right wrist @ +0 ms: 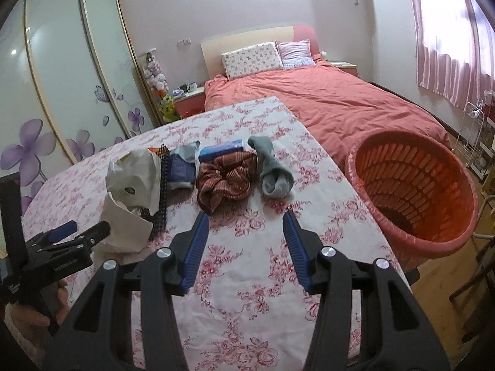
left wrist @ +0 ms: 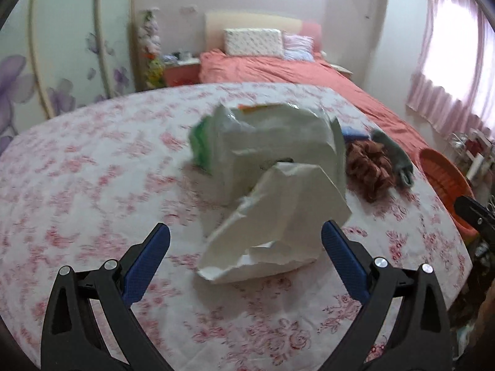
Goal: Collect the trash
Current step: 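Drop the clear tray into the basket with the left gripper, then grasp the white tissue with the left gripper while the right gripper grasps the green sock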
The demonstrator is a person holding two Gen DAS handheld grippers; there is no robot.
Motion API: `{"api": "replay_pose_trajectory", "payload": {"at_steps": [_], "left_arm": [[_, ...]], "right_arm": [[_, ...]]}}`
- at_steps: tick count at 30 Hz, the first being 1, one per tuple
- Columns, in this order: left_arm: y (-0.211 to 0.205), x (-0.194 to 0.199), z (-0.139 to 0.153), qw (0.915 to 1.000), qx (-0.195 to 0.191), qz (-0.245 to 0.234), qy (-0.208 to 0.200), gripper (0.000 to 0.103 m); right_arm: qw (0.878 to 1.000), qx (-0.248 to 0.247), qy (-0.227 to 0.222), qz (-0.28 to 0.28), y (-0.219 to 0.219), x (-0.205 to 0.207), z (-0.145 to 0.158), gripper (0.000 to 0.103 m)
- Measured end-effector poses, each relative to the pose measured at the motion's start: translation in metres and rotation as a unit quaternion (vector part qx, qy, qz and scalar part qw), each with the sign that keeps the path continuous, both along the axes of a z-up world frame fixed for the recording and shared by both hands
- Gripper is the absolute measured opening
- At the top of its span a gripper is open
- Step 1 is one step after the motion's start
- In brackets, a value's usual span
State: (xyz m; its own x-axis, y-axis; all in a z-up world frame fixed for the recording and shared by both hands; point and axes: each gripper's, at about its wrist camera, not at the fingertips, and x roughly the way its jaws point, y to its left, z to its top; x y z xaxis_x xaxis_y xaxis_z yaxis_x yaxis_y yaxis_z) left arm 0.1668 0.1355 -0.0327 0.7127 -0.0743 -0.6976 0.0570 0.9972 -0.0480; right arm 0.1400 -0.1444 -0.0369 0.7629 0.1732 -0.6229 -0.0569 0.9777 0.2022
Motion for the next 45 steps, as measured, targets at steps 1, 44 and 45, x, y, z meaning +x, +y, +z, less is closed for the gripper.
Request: {"api": "replay_pose_trajectory", "payload": {"at_steps": [1,44,45], "left_arm": [[-0.003,0.004,-0.003,1.0000,0.003,-0.007,0.002,0.097],[-0.066,0.024,-0.007,0.9957,-0.018,-0.091,0.003,0.023],[-0.066,0.023,-0.007,0.9956,-0.017,-0.092,0.002,0.019]], "right_arm": [[1.000,-0.001,0.002,0.000,0.000,0.001,-0.002,0.050],[1.000,-0.004,0.023,-0.013,-0.006,0.005,-0.011,0.050],[1.000,-0.004,0.023,-0.013,-0.006,0.005,-0.011,0.050]]}}
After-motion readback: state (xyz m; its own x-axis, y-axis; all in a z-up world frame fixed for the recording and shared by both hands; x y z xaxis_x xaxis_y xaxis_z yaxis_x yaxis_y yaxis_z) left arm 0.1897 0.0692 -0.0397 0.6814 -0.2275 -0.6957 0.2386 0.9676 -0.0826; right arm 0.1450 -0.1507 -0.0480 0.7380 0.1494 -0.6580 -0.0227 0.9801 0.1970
